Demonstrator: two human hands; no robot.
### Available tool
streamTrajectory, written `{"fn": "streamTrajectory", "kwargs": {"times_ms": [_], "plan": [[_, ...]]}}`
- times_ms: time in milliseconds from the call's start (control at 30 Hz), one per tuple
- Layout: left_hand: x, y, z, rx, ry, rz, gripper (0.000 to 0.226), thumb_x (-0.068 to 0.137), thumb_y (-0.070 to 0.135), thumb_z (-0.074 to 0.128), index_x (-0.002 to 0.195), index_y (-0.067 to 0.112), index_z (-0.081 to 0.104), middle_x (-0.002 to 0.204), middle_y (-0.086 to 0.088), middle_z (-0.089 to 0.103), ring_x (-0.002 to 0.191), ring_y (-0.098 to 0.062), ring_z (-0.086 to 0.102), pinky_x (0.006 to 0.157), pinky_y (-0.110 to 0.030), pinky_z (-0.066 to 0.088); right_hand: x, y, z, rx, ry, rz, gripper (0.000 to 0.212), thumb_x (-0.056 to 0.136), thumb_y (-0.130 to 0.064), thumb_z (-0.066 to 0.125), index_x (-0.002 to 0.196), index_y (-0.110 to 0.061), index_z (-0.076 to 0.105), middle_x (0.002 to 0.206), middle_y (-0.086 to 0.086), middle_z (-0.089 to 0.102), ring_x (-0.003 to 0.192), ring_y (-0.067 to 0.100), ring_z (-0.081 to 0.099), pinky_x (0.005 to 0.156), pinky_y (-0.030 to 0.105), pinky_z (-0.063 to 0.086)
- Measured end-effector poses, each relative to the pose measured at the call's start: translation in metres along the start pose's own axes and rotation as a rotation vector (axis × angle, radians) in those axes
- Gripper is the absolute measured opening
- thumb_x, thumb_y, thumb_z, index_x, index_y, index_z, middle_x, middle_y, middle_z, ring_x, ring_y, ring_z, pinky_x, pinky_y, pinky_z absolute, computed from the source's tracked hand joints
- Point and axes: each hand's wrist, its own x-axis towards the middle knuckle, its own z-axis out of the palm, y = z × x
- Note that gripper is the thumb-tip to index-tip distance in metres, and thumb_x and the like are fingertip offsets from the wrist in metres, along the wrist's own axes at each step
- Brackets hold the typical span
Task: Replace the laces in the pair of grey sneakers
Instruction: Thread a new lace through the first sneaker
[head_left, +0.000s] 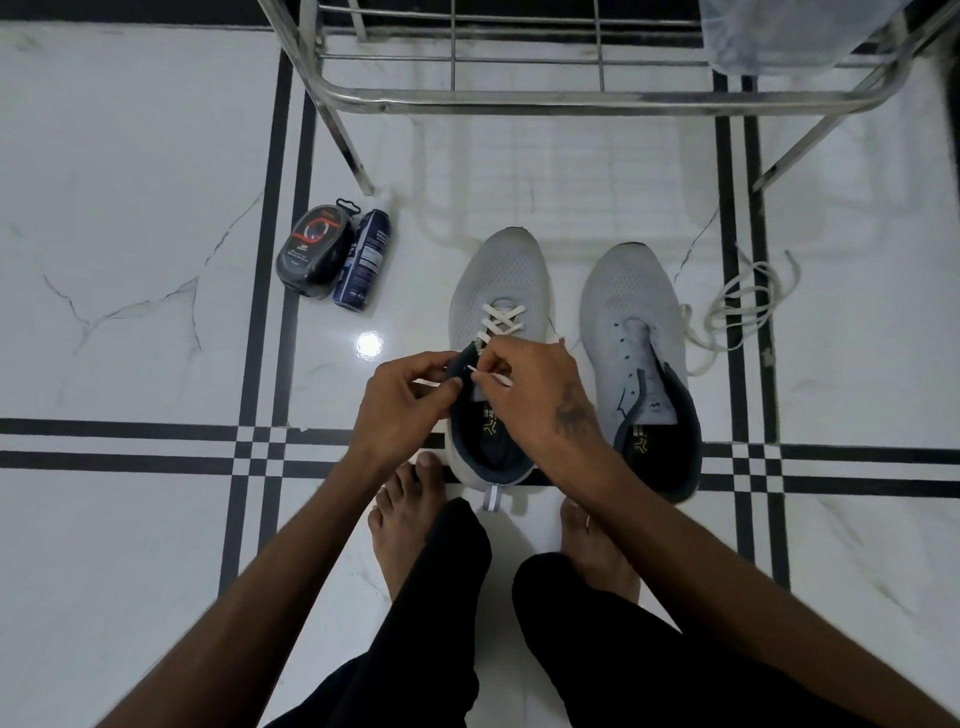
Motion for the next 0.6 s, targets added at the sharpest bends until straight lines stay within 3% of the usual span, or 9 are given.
{"fn": "streamTrajectory", "kwargs": {"times_ms": [200, 400, 600], "plan": [[-0.0009, -0.0007, -0.0004, 0.062, 0.001, 0.045, 0.031, 0.092, 0.012, 0.065, 0.118, 0.027, 0.072, 0.096, 0.002, 0.076, 0.083, -0.021, 0.073, 0.077, -0.048, 0.061, -0.0020, 0.0023, 0.0077, 0.041, 0.032, -0.014, 0.002, 0.090, -0.014, 0.068, 0.091, -0.014, 0.069, 0.084, -0.002, 0.071, 0.079, 0.016, 0.066, 0.075, 0.040, 0.057], [-0.0010, -0.0020, -0.0011, 0.172, -0.013, 0.145, 0.033, 0.094, 0.016, 0.062, 0.123, 0.030, 0.070, 0.104, 0.006, 0.074, 0.086, -0.011, 0.072, 0.081, -0.044, 0.060, -0.0029, 0.0055, 0.0075, 0.077, 0.019, -0.004, 0.032, 0.088, -0.010, 0.066, 0.094, -0.030, 0.042, 0.075, -0.012, 0.064, 0.069, 0.007, 0.063, 0.063, 0.036, 0.056], [-0.0037, -0.0019, -0.0007, 0.209, 0.047, 0.213, 0.031, 0.100, 0.016, 0.055, 0.126, 0.026, 0.069, 0.101, 0.004, 0.073, 0.087, -0.015, 0.071, 0.078, -0.044, 0.059, 0.0044, 0.0008, 0.0060, -0.033, -0.009, -0.050, 0.031, 0.090, -0.010, 0.062, 0.095, -0.028, 0.037, 0.072, -0.006, 0.063, 0.065, 0.013, 0.062, 0.059, 0.033, 0.051]]}}
